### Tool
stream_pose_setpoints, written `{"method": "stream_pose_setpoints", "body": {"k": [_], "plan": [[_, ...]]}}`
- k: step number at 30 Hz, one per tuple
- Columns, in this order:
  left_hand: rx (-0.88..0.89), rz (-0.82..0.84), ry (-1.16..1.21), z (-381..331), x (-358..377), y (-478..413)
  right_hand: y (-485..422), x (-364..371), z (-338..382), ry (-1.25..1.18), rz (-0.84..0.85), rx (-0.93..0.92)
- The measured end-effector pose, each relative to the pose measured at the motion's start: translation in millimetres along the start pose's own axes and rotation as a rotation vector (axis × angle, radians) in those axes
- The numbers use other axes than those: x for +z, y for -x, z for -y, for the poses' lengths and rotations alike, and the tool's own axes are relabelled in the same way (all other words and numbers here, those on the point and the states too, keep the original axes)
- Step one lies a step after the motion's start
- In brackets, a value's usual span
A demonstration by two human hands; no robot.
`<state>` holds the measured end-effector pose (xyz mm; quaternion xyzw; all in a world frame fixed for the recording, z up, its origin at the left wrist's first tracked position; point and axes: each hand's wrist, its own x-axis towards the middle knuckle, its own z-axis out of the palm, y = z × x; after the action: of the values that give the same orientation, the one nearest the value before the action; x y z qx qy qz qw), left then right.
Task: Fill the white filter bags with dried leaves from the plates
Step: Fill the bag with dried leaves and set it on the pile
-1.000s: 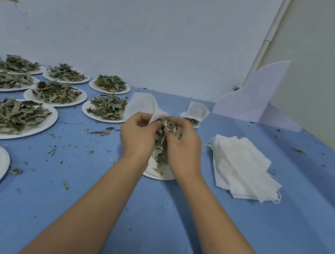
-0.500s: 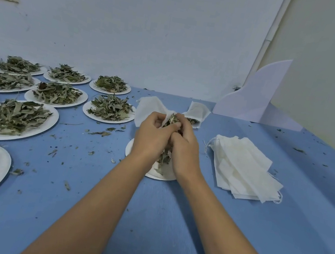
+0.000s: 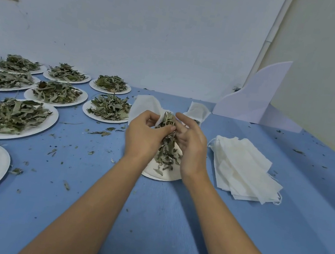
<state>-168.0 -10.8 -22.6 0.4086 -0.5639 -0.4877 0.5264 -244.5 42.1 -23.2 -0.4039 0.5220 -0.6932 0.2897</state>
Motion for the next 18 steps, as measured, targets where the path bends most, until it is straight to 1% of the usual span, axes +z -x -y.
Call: {"method": "stream_pose_setpoints", "body": {"k": [5,10,11,13,15,16,18], "plan": [[-0.018,-0.054,0.002,7.4,-2.1,-3.1,-2.9,-3.0,-0.3,0.03,0.014,-0.036],[0.01,-0.094,0.027,11.6,-5.6,-5.5,-5.8,-1.5,2.7,0.193,0.082,-0.074],[0.012,-0.086,0.037,12.1,-6.9,-6.5,-6.5,-2.1,4.2,0.214,0.06,-0.082],[0.014,-0.057,0.042,13.1,-9.7,-8.5,-10.2,-5.0,5.9,0.24,-0.057,-0.109],[0.016,-0.005,0.038,13.9,-11.6,-9.6,-15.1,-10.4,6.9,0.358,-0.18,-0.182],[0.016,0.03,0.047,13.7,-11.9,-9.9,-16.8,-13.3,7.4,0.446,-0.194,-0.225],[0.034,0.1,0.058,11.5,-12.3,-8.6,-19.0,-17.9,7.1,0.595,-0.146,-0.286]]}}
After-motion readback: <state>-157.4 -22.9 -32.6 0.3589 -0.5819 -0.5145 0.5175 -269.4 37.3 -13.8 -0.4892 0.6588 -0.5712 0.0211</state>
